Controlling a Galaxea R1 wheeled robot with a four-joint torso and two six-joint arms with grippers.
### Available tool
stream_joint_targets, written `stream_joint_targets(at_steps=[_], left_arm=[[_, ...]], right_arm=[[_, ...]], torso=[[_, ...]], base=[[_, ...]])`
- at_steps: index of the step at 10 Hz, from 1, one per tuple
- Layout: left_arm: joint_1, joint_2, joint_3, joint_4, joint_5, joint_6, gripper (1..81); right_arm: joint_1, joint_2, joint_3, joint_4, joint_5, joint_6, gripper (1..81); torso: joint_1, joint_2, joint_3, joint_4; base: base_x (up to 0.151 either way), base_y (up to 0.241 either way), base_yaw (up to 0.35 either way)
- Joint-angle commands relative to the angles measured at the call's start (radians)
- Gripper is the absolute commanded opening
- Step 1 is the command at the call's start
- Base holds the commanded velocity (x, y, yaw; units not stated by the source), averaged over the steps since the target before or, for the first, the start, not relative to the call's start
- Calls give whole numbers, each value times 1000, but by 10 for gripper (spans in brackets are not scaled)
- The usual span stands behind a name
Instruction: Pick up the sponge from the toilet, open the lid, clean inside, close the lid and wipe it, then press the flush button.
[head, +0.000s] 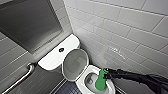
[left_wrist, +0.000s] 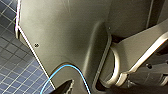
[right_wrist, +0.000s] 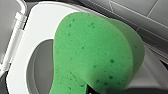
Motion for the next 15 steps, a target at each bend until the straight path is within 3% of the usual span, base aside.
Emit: stream_joint_targets(at_steps=[1, 6, 12, 15], left_arm=[[26, -7, 2, 4, 85, 6, 811], [26, -10, 4, 4, 88, 8, 811], [26, -4, 5, 6, 82, 8, 811], [26, 5, 4, 9, 81, 9, 811]], right_arm=[[131, -11, 8, -11, -39, 7, 10], [113, -30, 21, -11, -40, 7, 10], [33, -164, 216, -20, -55, 42, 10], [-8, -251, 302, -20, -43, 88, 10]], torso=[[0, 0, 0, 0], [0, 0, 0, 0], [0, 0, 0, 0], [0, 0, 0, 0]], base=[[0, 0, 0], [0, 0, 0], [0, 0, 0], [0, 0, 0]])
